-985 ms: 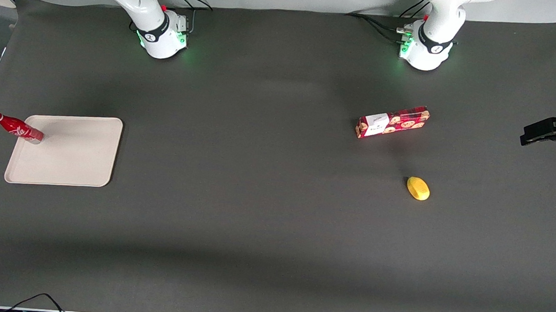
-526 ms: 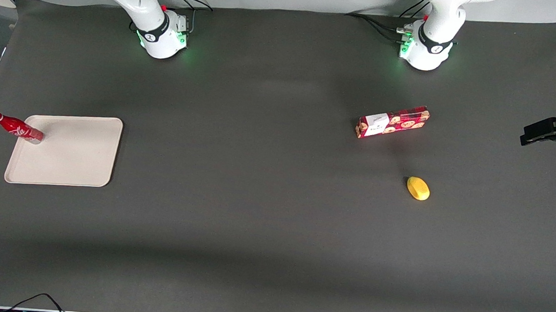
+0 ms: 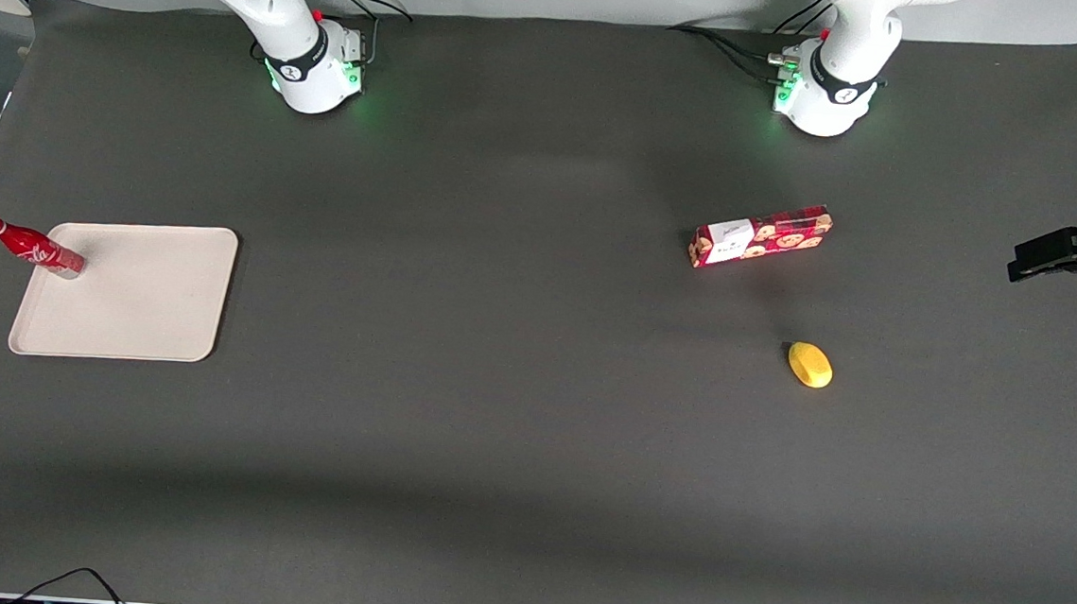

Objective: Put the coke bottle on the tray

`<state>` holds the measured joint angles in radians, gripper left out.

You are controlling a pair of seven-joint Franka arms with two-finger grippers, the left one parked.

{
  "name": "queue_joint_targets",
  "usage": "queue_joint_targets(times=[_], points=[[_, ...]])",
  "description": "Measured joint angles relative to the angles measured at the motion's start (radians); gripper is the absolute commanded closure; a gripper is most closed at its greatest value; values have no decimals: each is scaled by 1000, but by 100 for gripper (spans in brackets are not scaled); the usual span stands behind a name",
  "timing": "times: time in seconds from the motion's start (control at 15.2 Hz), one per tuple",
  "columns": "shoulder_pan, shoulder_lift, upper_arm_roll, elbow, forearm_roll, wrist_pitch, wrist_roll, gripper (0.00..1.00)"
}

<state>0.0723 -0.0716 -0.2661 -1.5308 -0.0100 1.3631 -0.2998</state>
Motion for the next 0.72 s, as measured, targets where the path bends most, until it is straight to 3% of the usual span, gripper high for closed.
queue_joint_targets(times=[0.13,0.33,0.72], points=[[2,-11,105,-7,-1,-12,165,0],[5,0,197,-41,-3,2,332,0],[0,13,212,-56,-5,55,382,0]])
